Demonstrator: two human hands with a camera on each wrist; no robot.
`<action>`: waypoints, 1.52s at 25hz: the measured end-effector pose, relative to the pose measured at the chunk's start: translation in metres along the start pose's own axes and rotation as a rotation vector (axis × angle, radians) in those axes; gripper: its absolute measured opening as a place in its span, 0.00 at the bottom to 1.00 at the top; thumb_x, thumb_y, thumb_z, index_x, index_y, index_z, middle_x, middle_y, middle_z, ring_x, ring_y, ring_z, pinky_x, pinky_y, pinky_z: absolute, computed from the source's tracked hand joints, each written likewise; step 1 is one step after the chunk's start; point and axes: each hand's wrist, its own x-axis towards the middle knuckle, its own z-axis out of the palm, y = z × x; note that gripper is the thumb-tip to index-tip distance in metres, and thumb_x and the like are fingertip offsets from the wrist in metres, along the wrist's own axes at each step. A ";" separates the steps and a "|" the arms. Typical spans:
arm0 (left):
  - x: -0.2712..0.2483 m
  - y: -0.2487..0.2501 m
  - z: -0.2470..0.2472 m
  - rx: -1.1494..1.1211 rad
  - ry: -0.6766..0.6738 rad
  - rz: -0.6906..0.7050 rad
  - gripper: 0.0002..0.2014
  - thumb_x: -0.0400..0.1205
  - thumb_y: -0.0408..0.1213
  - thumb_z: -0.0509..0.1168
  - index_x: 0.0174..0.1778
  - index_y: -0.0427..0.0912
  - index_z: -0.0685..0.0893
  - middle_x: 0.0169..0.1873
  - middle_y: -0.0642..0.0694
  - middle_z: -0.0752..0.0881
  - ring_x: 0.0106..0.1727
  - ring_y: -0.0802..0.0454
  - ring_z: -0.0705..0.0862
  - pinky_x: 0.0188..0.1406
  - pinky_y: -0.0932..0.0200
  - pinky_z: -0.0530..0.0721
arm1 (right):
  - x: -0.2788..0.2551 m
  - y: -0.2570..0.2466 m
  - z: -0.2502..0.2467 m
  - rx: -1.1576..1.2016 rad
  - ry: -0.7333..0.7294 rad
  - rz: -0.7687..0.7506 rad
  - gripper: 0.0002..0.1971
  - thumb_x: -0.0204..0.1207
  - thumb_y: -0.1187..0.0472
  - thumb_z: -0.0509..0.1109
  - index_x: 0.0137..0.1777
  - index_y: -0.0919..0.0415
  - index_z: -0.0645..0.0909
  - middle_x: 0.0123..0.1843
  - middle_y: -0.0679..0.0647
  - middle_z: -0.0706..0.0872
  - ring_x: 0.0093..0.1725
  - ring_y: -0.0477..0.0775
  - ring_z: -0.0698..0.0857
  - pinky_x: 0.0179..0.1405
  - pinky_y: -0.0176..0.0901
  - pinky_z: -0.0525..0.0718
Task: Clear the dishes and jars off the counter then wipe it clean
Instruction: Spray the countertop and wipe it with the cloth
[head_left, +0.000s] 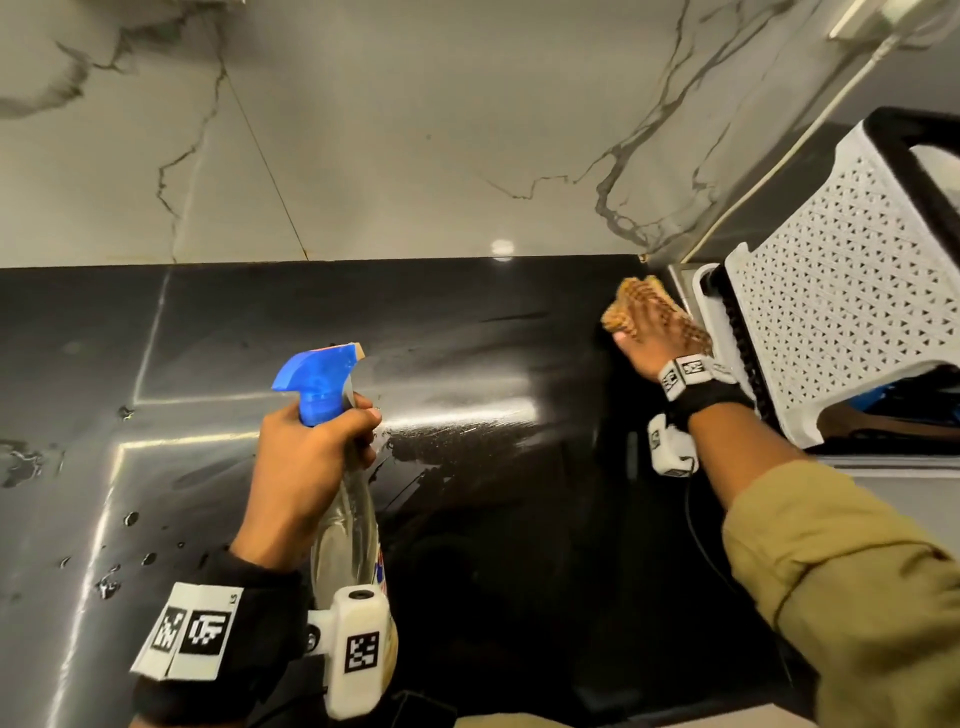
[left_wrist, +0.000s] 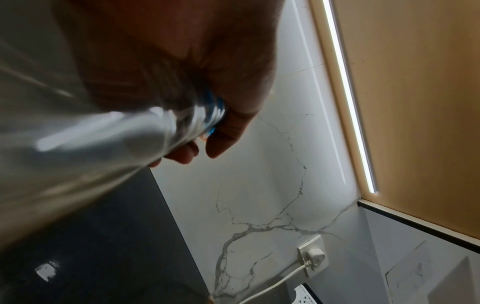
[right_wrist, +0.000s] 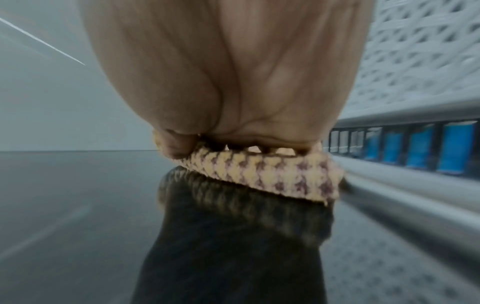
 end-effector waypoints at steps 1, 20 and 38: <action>0.001 -0.001 0.000 -0.004 0.005 -0.005 0.02 0.78 0.28 0.69 0.41 0.33 0.84 0.28 0.41 0.81 0.26 0.52 0.80 0.28 0.62 0.83 | 0.008 0.004 -0.007 0.051 -0.006 0.077 0.33 0.86 0.45 0.51 0.86 0.53 0.41 0.87 0.54 0.39 0.84 0.70 0.41 0.83 0.61 0.41; -0.008 -0.025 -0.042 -0.174 0.098 -0.140 0.03 0.77 0.24 0.68 0.38 0.33 0.83 0.29 0.37 0.78 0.31 0.42 0.76 0.36 0.49 0.79 | -0.047 -0.293 0.078 -0.119 -0.202 -0.607 0.32 0.86 0.43 0.49 0.85 0.46 0.42 0.86 0.45 0.36 0.85 0.60 0.34 0.80 0.65 0.33; -0.006 -0.020 -0.121 0.011 0.054 -0.091 0.17 0.77 0.41 0.73 0.47 0.27 0.82 0.44 0.29 0.87 0.30 0.50 0.85 0.37 0.53 0.86 | -0.047 -0.208 0.076 0.088 0.047 -0.028 0.32 0.85 0.45 0.49 0.86 0.49 0.43 0.87 0.50 0.38 0.84 0.68 0.35 0.79 0.71 0.34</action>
